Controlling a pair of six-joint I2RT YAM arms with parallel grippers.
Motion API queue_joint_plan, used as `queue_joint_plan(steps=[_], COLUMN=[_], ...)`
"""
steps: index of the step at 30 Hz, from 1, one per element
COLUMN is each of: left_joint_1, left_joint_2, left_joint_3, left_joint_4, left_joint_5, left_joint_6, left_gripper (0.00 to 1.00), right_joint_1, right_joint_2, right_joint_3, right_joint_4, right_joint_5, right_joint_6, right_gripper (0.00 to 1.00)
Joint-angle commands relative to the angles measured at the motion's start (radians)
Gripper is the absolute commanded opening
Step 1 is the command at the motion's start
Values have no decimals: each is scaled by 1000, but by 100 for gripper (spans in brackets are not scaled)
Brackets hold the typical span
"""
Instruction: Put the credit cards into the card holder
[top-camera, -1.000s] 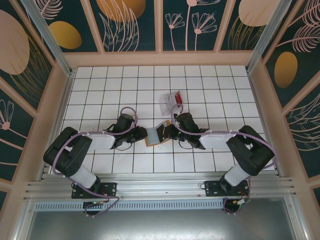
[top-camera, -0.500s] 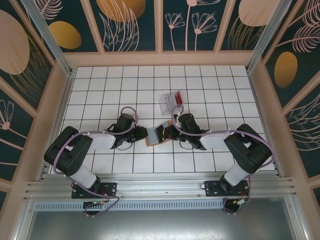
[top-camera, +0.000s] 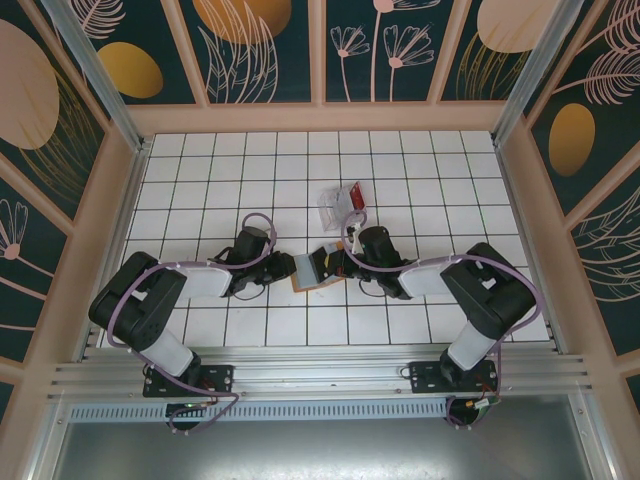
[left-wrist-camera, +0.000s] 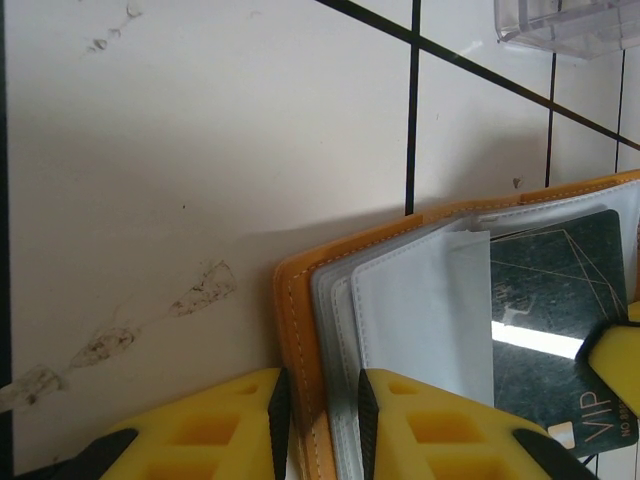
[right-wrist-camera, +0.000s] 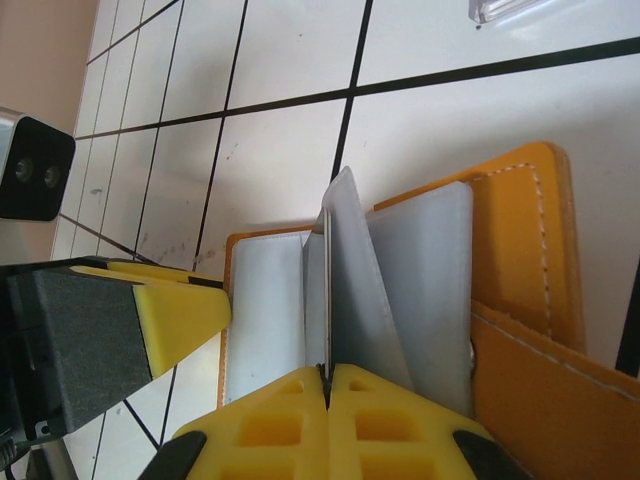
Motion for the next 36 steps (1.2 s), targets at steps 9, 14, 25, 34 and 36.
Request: queue_joint_plan(steps=[9, 14, 25, 34, 36], left_joint_1=[-15, -15, -15, -15, -15], left_joint_2=[59, 62, 65, 61, 58], left_joint_3=[19, 25, 25, 2, -3], left_joint_4=[-57, -62, -59, -46, -44], left_joint_5=[-19, -22, -20, -22, -21], left_joint_6=[12, 13, 10, 3, 3], left_gripper=[29, 29, 29, 29, 29], right_joint_1=[7, 25, 104, 184, 184], right_joint_2=[37, 32, -5, -27, -36], right_joint_3=[-8, 0, 67, 157, 157], right_joint_4=[1, -64, -265, -451, -462], right_joint_5=[-30, -38, 154, 344, 344], right_joint_6=[-38, -40, -74, -90, -86], right_gripper=[0, 0, 0, 20, 22])
